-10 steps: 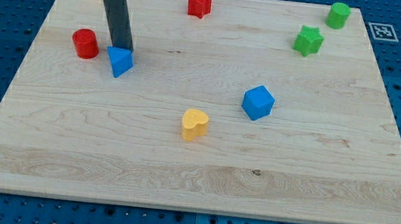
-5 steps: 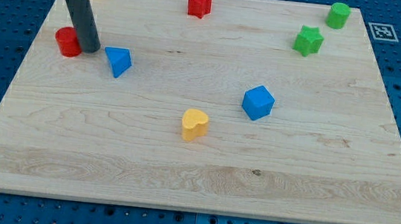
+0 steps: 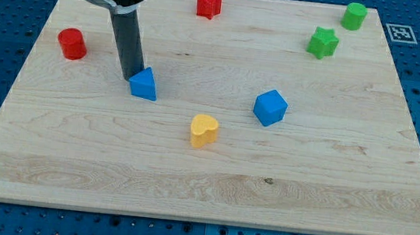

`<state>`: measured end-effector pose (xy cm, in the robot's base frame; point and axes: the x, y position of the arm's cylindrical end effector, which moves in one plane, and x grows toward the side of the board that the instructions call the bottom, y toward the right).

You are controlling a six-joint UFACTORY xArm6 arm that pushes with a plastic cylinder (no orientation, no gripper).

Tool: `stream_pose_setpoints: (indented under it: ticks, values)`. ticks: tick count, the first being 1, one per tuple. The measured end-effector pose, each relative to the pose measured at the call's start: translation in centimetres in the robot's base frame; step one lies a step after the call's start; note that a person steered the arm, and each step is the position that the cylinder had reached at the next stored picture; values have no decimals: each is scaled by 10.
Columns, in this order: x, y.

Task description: Push the blue triangle towards the yellow heart

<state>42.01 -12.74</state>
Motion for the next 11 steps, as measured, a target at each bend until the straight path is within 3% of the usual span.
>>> stream_pose_setpoints:
  ticks: [9,11]
  values:
    - [29,68]
    - [65,68]
